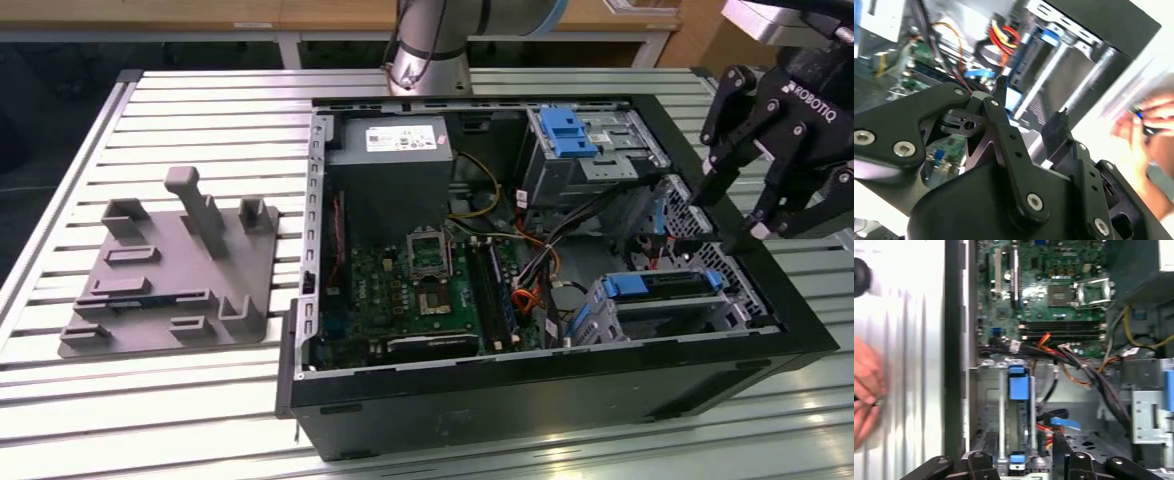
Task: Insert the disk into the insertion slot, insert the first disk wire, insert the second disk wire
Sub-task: 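Insert the first disk wire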
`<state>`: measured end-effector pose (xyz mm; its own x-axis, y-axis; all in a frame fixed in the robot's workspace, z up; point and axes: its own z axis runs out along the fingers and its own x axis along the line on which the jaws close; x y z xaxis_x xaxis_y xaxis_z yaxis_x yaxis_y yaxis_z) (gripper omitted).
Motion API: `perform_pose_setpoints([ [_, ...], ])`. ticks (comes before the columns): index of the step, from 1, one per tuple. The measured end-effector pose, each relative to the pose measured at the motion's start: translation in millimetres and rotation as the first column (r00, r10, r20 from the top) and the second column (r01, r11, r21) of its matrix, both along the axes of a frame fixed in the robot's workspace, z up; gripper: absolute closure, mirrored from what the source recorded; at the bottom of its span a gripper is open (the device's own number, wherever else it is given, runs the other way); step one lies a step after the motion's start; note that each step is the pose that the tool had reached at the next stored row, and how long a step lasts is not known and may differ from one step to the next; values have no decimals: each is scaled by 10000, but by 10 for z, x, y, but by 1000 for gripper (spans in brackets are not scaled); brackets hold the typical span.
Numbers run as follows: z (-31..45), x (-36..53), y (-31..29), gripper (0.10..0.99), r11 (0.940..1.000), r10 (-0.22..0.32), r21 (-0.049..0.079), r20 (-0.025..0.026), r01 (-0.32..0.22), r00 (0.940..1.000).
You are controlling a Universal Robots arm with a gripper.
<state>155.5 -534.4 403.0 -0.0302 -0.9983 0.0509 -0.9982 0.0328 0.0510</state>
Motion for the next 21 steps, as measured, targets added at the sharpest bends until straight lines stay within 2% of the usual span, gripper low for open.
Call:
perform_pose_setpoints([
  [2,-2,1,7,529,9996,-47,-295,64,48,10000],
  [4,-9,1,8,529,9989,-191,-428,143,197,9997],
  [5,-17,1,8,529,9985,-330,-435,159,336,9993],
  [8,-35,1,9,529,9956,-817,-446,163,823,9965],
  [9,-40,7,17,529,9951,-842,-506,168,850,9963],
  [17,-79,29,109,529,9864,-813,-1415,244,840,9964],
  [18,-82,32,121,529,9857,-808,-1461,248,836,9964],
  [21,-94,44,151,529,9859,-764,-1473,248,793,9968],
])
